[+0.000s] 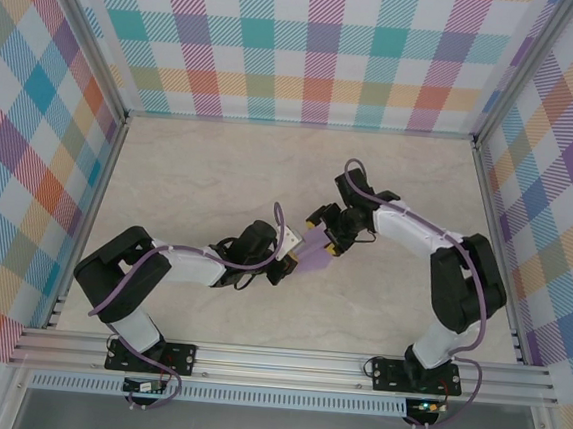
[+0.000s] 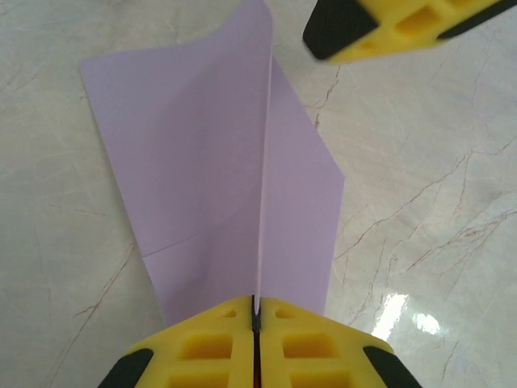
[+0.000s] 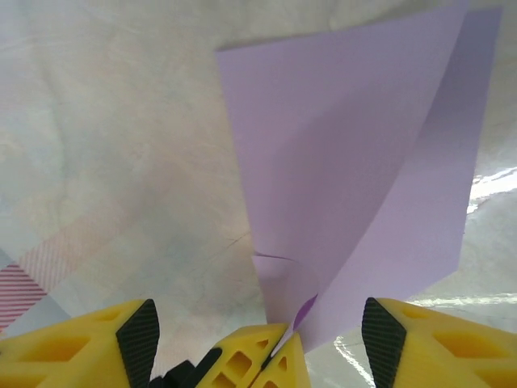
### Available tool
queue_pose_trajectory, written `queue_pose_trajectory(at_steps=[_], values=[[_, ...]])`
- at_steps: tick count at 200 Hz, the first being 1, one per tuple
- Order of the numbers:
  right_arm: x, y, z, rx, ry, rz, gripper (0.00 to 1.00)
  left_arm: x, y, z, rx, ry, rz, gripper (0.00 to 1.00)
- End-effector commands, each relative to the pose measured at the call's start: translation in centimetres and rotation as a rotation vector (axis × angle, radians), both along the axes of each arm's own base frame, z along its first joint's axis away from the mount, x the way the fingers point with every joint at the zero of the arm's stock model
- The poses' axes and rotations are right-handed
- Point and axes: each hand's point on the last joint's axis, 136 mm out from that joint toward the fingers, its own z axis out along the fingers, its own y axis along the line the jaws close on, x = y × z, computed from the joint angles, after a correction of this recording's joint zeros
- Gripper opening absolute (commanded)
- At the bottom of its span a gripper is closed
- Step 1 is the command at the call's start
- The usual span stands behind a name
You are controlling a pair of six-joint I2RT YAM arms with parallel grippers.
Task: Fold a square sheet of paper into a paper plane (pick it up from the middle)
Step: Fourth fold the wing at the center of the table.
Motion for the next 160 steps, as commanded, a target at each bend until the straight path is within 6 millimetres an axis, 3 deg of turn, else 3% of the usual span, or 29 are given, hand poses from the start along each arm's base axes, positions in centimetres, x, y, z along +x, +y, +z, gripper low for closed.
queue_pose_trajectory(at_steps=[1,67,160], values=[[-0.1,-0.3,1.1,0.023,-0.13,0.085,0.7,-0.3,-0.3,0.2,-0.064,0.059,0.046,0.07],[-1.3,0.6,0.4,0.144,-0.312,0.201,0.66,-0.6,-0.2,-0.4,-0.158,0.239,0.188,0.06],[-2.6,0.2,-2.7,0.174,-0.315,0.199,0.58,-0.4,0.1,-1.3,-0.259,0.445,0.377,0.04]])
